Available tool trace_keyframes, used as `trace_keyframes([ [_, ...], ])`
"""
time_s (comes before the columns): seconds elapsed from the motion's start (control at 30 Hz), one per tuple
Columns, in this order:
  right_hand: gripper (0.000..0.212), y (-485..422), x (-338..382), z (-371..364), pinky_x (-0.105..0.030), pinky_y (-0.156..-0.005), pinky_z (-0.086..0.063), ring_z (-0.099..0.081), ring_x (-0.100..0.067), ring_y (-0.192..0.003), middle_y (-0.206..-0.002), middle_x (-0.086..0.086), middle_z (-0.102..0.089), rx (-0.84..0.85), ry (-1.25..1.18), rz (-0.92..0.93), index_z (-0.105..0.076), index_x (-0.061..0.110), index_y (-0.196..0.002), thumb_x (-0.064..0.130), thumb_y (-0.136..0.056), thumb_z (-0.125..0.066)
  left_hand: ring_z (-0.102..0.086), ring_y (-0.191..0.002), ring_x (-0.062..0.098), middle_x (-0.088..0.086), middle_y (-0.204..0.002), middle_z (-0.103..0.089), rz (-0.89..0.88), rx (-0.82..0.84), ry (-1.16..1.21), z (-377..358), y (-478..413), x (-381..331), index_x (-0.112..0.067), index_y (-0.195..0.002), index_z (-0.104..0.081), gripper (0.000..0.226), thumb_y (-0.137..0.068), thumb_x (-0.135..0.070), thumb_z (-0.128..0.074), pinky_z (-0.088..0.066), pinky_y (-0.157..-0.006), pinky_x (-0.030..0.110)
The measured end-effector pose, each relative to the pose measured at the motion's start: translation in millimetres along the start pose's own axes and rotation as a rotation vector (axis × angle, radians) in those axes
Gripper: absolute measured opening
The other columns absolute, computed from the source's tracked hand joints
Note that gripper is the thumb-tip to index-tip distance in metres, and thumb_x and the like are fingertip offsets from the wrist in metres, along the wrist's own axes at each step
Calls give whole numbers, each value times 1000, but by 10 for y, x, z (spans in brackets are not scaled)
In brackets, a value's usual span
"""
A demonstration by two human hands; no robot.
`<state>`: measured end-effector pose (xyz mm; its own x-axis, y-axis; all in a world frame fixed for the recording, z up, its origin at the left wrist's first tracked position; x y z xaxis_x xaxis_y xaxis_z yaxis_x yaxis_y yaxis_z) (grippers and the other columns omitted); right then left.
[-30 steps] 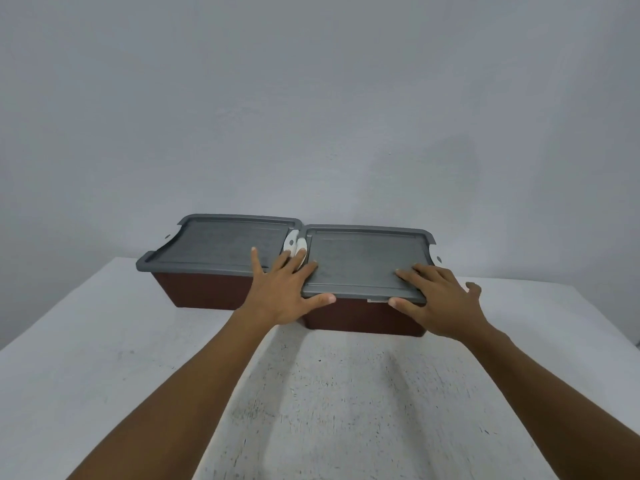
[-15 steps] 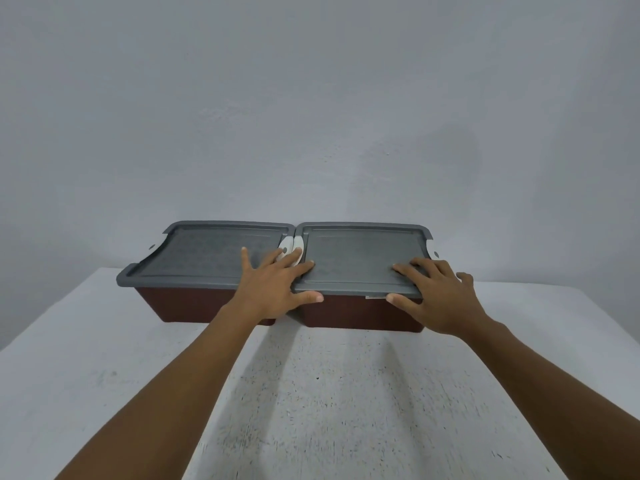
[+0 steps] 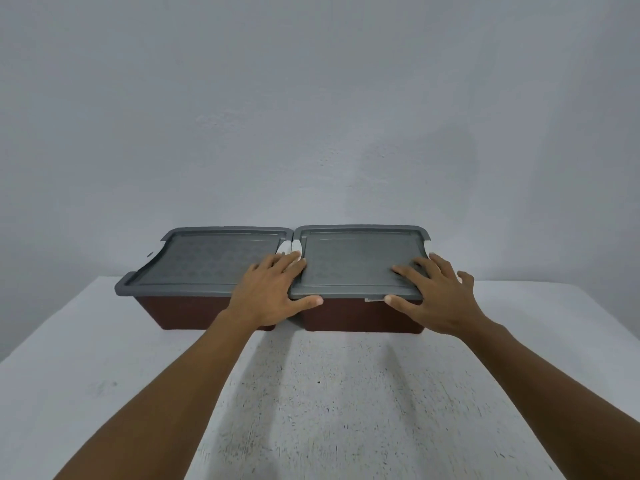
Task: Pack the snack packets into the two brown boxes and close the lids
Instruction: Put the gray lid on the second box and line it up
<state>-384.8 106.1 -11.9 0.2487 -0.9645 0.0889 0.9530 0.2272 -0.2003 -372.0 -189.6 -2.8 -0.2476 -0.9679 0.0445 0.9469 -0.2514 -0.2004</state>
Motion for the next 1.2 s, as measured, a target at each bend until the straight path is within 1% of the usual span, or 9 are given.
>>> trace_keyframes([
  [0.13, 91, 10, 14, -7, -62, -113, -14, -11, -22, -147, -156, 6, -23, 25, -4, -17, -27, 50, -141, 91, -63, -5, -18, -147, 19, -5, -162, -18, 56, -3, 7, -7, 13, -11, -22, -154, -18, 111, -69, -94, -10, -21, -117, 47],
  [0.37, 91, 7, 19, 33, -63, -111, -17, -7, -21, -147, -157, 5, -20, 110, -31, -43, -25, 51, -140, 92, -62, -4, -15, -148, 19, -6, -162, -16, 45, 47, 57, 26, 2, -16, -24, -154, -18, 108, -71, -92, -21, -18, -117, 49],
  [0.53, 85, -38, 65, 31, -66, -108, -17, -12, -21, -146, -151, 9, -27, 125, -8, -81, -30, 50, -135, 93, -66, -4, -10, -149, 20, -4, -163, -10, -2, 136, 101, 27, -10, 26, -21, -156, -11, 104, -76, -86, -27, -17, -119, 47],
  [0.63, 77, -51, 236, 32, -66, -110, -13, -23, -21, -142, -147, 7, -33, 144, 19, -122, -34, 39, -136, 83, -78, -9, -12, -149, 18, -2, -163, -13, -63, 172, 164, 109, 2, 114, -20, -156, -16, 94, -84, -76, -40, -14, -121, 40],
  [0.7, 63, -68, 466, 45, -66, -112, -8, -32, -19, -139, -148, 4, -36, 126, -10, -131, -37, 31, -137, 70, -91, -16, -21, -147, 19, -2, -162, -19, -103, 197, 228, 174, 19, 256, -20, -154, -22, 89, -86, -70, -48, -20, -118, 38],
  [0.77, 54, -102, 756, 52, -65, -113, -5, -36, -19, -138, -149, 3, -39, 94, -48, -99, -39, 28, -137, 59, -97, -21, -26, -145, 23, 1, -162, -17, -75, 230, 237, 159, 48, 409, -17, -154, -19, 95, -83, -72, -50, -25, -117, 41],
  [0.9, 56, -202, 1371, -9, -58, -114, -12, -24, -19, -145, -156, 4, -29, 105, -87, 67, -34, 30, -143, 59, -97, -22, -12, -150, 23, 6, -164, -5, -36, 183, 38, 15, 98, 481, -15, -156, -7, 109, -78, -85, -34, -10, -120, 44],
  [1.07, 50, -358, 1706, -108, -61, -113, -10, -13, -21, -148, -160, 3, -17, 150, -46, 93, -22, 38, -149, 50, -101, -16, -19, -148, 24, 4, -163, -11, -124, 199, 15, 13, 12, 599, -18, -156, -10, 102, -81, -71, -54, -21, -119, 43],
  [1.2, 50, -414, 1710, -141, -63, -113, -9, -11, -20, -147, -161, 4, -15, 172, -27, 87, -21, 40, -150, 47, -101, -17, -25, -145, 23, 4, -162, -18, -155, 152, 9, -32, -9, 632, -18, -155, -14, 98, -81, -62, -61, -25, -117, 45],
])
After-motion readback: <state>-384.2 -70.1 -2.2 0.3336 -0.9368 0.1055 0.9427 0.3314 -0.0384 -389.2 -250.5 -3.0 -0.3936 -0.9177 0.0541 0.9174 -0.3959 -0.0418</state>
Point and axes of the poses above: each hand's wrist, its own y-axis away from the middle knuckle, its own z-axis out of the back of the hand, x = y × z, the point moved 5 cm from there along -y, towards the middle knuckle
